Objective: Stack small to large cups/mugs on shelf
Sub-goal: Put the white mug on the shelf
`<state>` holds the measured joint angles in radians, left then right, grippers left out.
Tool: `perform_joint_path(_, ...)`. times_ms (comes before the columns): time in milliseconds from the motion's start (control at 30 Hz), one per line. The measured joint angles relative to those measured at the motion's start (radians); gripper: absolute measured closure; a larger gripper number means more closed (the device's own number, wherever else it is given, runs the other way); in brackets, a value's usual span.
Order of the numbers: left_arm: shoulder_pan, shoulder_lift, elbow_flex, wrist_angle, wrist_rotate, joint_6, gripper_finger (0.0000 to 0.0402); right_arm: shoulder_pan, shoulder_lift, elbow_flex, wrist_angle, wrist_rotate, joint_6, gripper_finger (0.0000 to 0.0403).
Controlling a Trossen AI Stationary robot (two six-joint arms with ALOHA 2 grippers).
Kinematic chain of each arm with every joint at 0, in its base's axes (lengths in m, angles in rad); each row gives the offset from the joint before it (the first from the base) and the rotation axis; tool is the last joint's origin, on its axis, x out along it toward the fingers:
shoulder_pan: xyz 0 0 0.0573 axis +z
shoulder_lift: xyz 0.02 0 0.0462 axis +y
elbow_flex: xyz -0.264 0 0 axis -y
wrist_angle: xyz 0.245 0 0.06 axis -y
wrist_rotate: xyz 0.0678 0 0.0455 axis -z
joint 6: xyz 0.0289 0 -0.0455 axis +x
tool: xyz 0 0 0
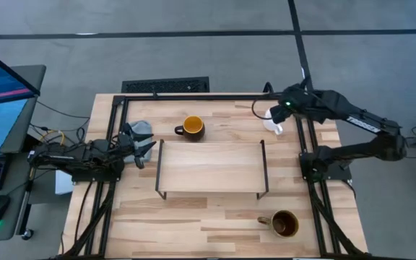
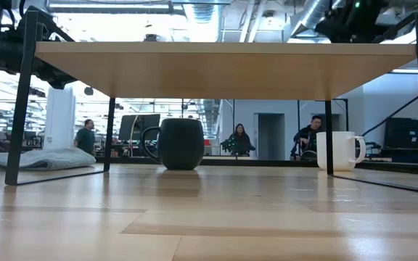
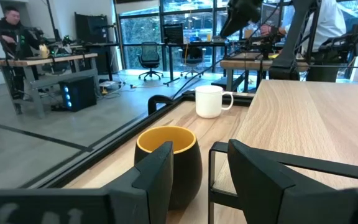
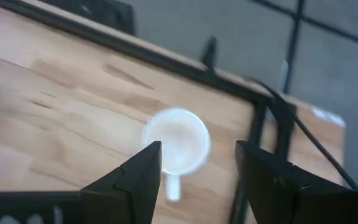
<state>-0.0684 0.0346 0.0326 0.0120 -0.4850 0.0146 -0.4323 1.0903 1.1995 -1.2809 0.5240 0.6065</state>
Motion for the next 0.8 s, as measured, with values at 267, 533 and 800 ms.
perform_joint_path(267,0.000,0.000,0.000,0.000,0.000,0.000,0.0255,-0.095,0.109,0.000,-0.125,0.000,0.085,0.0175)
perform_joint_path(533,0.000,0.000,0.000,0.000,0.000,-0.001,0.0255,-0.145,0.177,0.000,-0.112,-0.037,0.051,0.0175)
perform_joint_path(800,0.000,0.000,0.000,0.000,0.000,-0.004,0.0255,-0.186,0.207,-0.092,0.032,-0.113,0.007,0.0175)
